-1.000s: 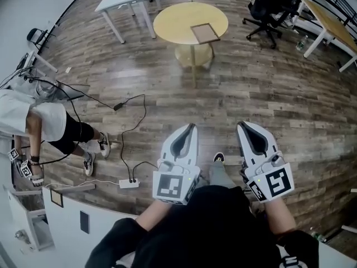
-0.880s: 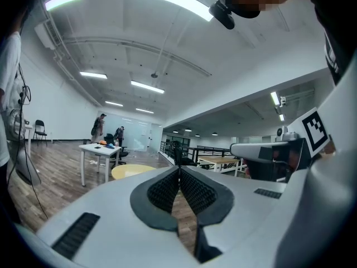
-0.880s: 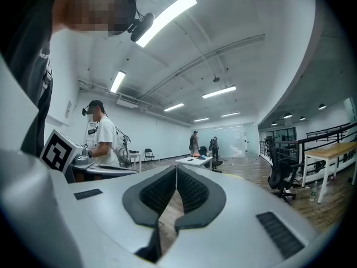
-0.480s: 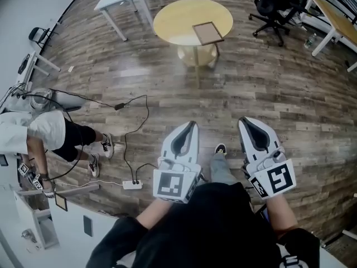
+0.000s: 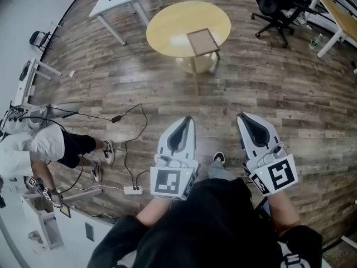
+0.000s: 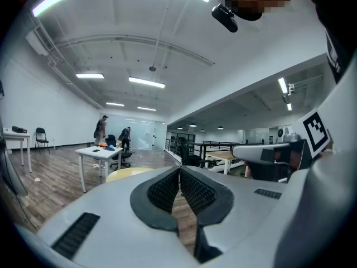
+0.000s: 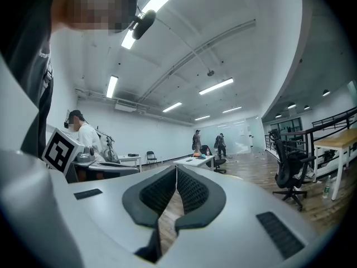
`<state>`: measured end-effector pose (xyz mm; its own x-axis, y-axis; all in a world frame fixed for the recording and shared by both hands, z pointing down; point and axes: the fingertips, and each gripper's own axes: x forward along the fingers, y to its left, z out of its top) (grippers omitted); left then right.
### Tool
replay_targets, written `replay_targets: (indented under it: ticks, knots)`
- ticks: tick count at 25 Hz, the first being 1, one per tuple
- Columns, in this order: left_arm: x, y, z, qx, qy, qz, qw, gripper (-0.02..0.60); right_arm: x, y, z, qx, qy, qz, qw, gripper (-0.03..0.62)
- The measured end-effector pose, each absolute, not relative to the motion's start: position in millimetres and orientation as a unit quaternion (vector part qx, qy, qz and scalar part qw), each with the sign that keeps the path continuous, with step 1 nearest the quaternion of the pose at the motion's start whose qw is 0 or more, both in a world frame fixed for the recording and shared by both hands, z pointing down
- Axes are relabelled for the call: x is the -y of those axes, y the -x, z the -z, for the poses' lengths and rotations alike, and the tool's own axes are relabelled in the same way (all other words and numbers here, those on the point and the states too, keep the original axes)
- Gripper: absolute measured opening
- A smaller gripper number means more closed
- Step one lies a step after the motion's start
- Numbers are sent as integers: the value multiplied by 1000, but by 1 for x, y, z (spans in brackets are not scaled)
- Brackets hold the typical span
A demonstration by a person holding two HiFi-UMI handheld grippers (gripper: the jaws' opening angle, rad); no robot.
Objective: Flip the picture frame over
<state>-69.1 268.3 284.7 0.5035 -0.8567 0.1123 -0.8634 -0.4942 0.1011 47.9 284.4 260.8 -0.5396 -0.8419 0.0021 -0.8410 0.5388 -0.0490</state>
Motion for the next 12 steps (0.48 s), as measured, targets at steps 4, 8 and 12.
replay_targets:
  ticks: [4, 8, 12]
  knots:
    - [-248, 47, -288, 501, -862, -33, 68, 29, -261, -67, -262, -880, 473, 26, 21, 18]
    - [-234, 37, -287, 511, -856, -48, 62, 29, -249, -78, -263, -884, 466, 26, 20, 17]
    - [-223, 28, -284, 509, -857, -49, 57, 29, -237, -87, -263, -883, 467, 27, 26, 18]
